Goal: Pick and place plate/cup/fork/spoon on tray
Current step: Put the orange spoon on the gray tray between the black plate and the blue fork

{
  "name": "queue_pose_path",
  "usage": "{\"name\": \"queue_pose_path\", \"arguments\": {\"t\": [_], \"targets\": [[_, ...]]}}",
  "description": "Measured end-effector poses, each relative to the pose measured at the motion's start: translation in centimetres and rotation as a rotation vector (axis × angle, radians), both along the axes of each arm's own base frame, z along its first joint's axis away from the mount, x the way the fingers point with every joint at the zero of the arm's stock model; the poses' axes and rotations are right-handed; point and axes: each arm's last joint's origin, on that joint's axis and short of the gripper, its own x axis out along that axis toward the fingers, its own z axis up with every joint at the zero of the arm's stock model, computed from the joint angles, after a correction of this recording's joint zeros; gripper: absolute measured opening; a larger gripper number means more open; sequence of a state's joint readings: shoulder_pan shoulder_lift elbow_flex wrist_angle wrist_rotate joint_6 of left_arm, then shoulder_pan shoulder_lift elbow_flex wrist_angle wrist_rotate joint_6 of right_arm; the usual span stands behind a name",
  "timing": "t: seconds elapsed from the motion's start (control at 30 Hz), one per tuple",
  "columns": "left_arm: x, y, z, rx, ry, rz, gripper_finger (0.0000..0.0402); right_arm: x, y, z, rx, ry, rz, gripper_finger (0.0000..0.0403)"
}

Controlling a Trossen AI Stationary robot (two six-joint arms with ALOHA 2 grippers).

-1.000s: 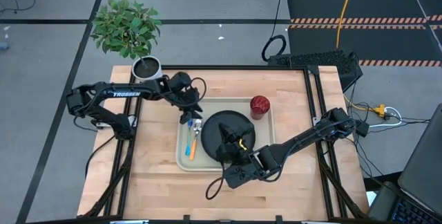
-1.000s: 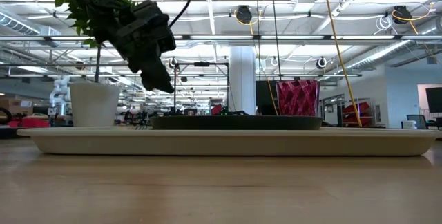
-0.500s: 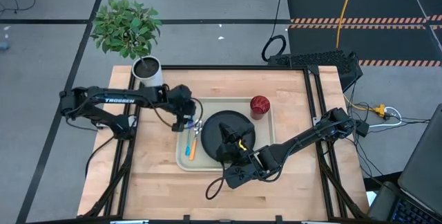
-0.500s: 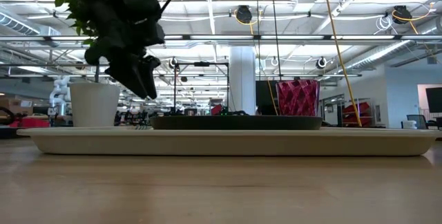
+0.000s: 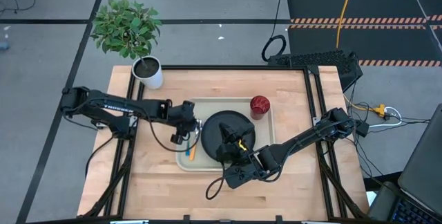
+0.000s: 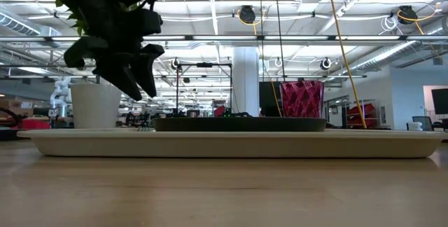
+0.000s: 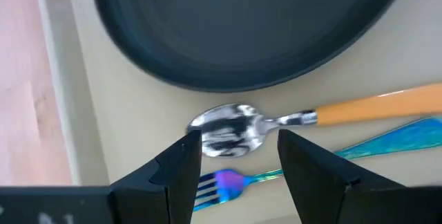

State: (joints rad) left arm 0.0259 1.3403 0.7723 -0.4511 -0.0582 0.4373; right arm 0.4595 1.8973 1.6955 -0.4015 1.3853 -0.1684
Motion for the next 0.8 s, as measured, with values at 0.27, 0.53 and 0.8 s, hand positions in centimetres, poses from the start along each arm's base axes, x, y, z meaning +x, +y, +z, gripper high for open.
{"name": "queue_pose_path", "arguments": {"t": [0.27, 0.53, 0.8], "targets": [[-0.1, -1.0, -0.1, -0.087, 0.012, 0.003, 0.0195, 0.0, 0.0, 0.0, 0.004, -0.008, 0.000, 0.0020], [0.4, -0.2, -1.9, -0.166, 0.097, 0.057, 0.0195, 0.1, 0.0, 0.0, 0.004, -0.007, 0.000, 0.0020], [1.3, 0.8, -3.5, -0.176, 0.120, 0.067, 0.0195, 0.1, -0.1, 0.0, 0.003, -0.003, -0.002, 0.0020]]}}
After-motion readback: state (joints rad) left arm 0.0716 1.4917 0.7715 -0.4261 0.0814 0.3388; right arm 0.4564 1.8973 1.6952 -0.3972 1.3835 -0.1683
